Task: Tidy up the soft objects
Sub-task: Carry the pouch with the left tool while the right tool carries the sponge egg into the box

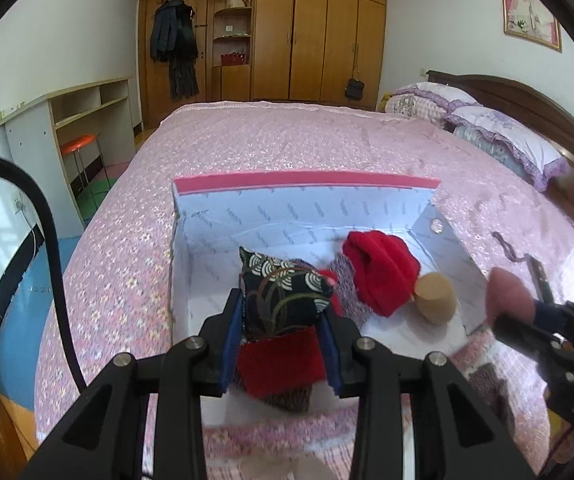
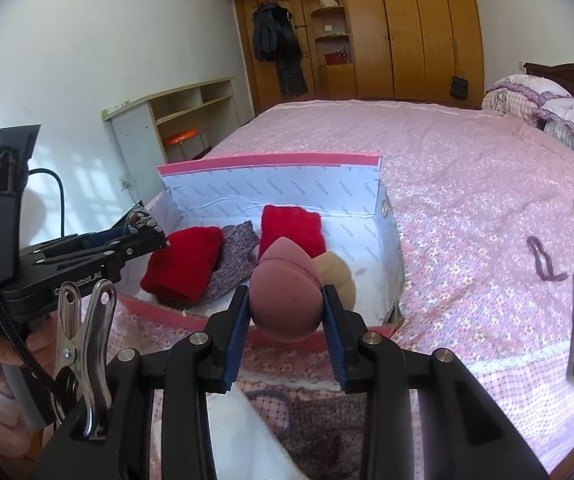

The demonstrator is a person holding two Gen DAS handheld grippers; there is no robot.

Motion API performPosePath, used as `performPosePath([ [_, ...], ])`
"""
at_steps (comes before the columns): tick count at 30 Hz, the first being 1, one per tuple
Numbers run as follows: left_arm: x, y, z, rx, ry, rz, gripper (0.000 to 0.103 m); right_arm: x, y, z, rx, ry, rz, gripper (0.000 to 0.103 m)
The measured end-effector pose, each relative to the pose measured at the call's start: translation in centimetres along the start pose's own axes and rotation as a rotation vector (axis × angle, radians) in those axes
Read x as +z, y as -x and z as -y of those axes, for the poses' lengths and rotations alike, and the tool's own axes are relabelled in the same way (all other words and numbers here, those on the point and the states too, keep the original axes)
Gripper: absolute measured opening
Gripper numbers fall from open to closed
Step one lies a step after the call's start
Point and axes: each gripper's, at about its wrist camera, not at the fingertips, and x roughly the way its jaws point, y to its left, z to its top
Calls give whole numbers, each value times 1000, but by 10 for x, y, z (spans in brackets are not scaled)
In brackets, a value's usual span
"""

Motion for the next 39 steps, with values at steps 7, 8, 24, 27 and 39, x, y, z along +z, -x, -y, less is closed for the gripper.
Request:
performPosePath([
  [7,11,-30,2,7,-14,-4,36,2,-9,3,-20,13,-10,36],
  [8,12,-34,3,9,-18,0,36,2,-10,3,-22,16,-11,36],
  [24,24,-70,-4,57,5,-21,37,13,-26,9,-50,40,-5,36],
  [27,22,-74,-4,55,10,-30,37,17,-27,10,-60,49,4,36],
  [39,18,-89,-1,67,17,-61,38,35,-56,22,-89,54,-7,36],
])
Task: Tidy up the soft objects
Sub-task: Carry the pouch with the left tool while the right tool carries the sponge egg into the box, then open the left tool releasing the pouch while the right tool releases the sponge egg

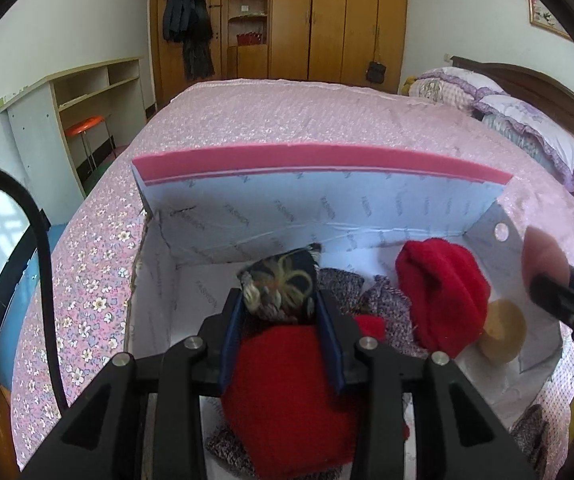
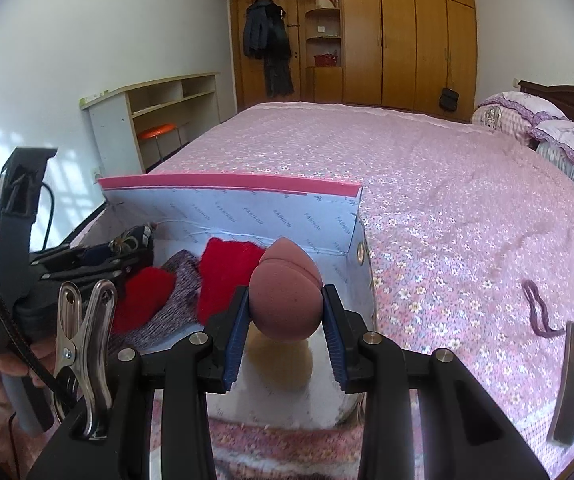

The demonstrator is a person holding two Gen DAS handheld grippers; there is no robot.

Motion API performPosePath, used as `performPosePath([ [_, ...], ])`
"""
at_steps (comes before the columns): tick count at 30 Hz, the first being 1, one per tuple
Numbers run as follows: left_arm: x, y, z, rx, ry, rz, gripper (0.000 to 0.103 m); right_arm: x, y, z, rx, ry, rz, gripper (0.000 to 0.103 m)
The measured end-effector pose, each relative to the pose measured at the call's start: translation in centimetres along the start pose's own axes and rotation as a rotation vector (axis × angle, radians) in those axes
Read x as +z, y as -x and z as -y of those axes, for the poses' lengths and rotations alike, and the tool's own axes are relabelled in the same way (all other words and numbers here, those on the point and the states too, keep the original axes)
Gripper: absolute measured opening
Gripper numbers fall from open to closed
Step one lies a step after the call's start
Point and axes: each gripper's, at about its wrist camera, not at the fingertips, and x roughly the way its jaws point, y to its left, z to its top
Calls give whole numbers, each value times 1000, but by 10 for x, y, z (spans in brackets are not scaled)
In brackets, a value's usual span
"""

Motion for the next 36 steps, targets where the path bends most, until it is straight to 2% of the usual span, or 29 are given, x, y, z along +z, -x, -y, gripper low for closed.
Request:
performPosePath([
  [7,0,-3,-1,8,5,-6,38,6,-24,5,-9,-2,-24,36],
  [15,0,-5,1,12,-1,-4,38,-4,-48,12,-17,-33,-71,36],
  [25,-1,-6,3,22,-6,0,38,-5,-52,8,-31,-12,-93,36],
  [32,-3,-3,1,15,-6,3,38,-1,-45,14,5,-46,-75,36],
  [36,-4,1,-1,11,-8,3,38,4,-34,11,9,-44,-37,36],
])
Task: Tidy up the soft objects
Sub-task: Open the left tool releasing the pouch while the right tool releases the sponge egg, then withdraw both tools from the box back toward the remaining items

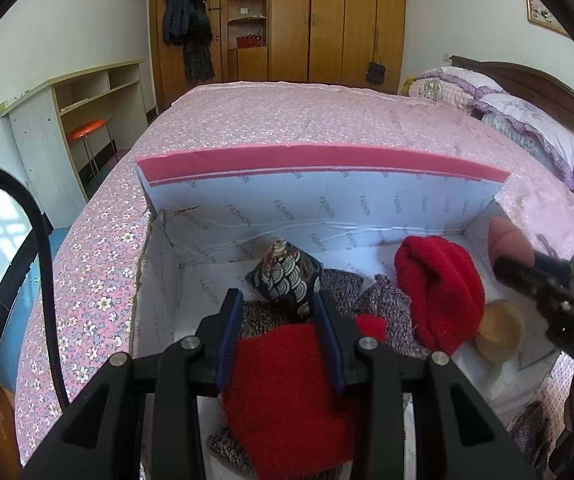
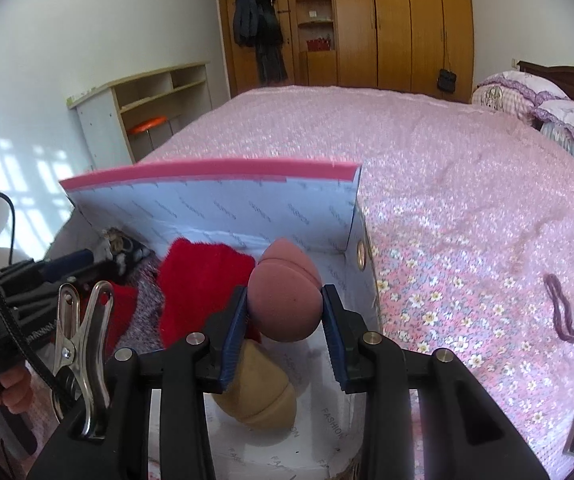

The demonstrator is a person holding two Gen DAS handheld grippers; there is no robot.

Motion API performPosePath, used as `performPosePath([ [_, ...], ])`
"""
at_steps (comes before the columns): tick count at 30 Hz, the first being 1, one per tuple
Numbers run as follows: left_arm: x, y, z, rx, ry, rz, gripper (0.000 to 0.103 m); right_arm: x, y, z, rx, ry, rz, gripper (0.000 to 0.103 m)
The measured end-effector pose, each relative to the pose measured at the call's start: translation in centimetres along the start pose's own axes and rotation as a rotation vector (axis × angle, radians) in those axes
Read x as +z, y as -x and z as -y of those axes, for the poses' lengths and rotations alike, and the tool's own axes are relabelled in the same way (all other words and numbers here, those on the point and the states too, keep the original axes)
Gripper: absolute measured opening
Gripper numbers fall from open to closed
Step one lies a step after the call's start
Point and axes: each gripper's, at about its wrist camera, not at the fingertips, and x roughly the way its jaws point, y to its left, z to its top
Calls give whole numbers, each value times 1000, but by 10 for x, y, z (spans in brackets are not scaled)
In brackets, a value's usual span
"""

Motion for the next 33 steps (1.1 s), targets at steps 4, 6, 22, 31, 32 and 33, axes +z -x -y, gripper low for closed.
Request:
performPosePath([
  [4,1,6,-2,-8,4,-1,38,4,4,-2,7,-7,3,38],
  [6,2,10,-3,-8,4,0,41,5,5,-2,10,-9,-1,45],
  [22,-2,41,-8,-30,25,4,56,1,34,-3,42,-20,29,56],
  [31,-5,71,-6,-44,0,34,56,-3,56,-11,47,-3,63,62],
  [32,-6,74,-6,-42,-5,37,56,-4,58,-12,50,0,67,62],
  [33,-7,77,-6,-40,-7,38,56,-5,62,-13,52,3,71,62],
])
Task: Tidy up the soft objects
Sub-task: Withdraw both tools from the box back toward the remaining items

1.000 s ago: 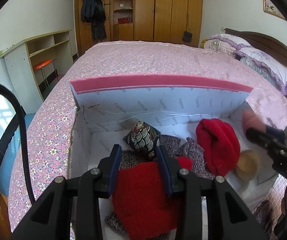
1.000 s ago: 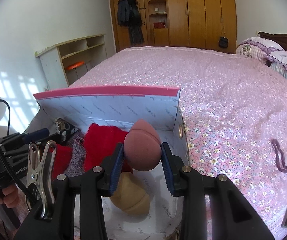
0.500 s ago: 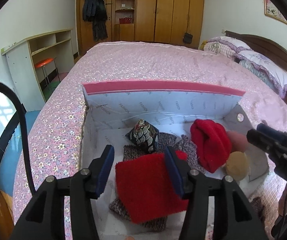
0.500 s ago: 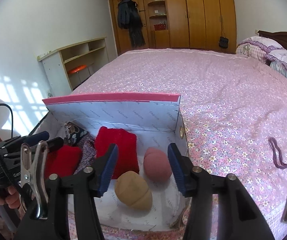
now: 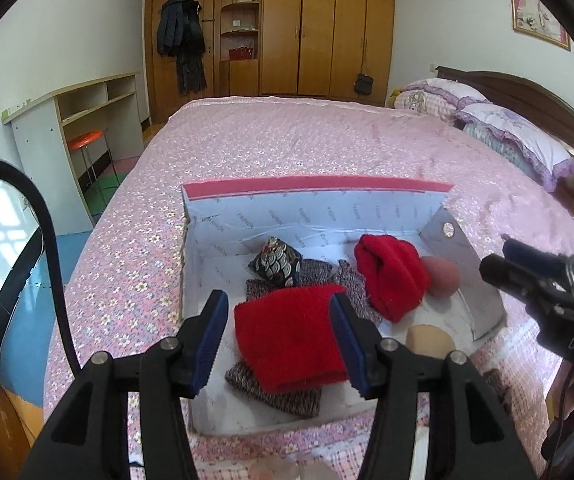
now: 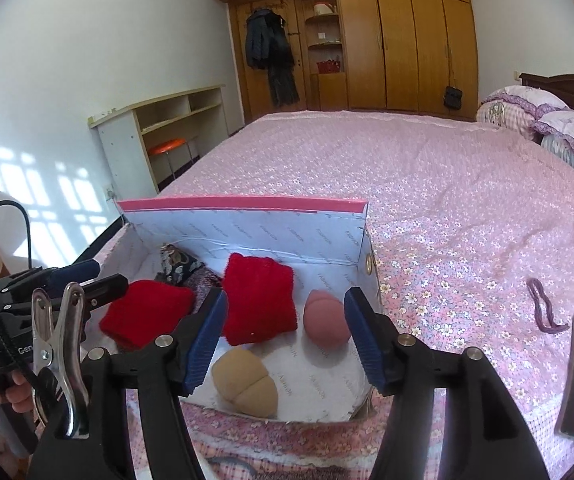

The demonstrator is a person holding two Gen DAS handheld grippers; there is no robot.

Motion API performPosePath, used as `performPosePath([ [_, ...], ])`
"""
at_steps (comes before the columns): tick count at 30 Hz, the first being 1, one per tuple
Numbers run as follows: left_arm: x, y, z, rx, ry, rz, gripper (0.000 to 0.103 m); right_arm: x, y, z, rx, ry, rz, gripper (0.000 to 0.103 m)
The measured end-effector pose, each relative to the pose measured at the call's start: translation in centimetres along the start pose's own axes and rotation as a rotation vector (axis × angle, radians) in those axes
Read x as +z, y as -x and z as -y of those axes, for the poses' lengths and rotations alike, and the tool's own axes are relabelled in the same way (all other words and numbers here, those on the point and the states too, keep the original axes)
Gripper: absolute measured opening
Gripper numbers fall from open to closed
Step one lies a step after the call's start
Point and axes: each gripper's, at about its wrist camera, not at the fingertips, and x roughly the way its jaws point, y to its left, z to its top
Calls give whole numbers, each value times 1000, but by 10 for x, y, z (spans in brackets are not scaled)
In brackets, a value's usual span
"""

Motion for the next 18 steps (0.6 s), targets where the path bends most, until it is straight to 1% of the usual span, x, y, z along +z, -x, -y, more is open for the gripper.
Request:
performPosePath([
  [4,-7,9,1,0,-2,-6,56,-4,12,-6,4,7,6,63],
  [8,-16,22,3,-4,-21,-7,56,-10,23,-9,28,2,8,63],
  [10,-20,28,4,1,-30,-6,56,-15,29,-12,40,-2,5,63],
  [18,-45,45,3,-19,-23,-27,56,-44,42,-20,74,-21,-28,63],
])
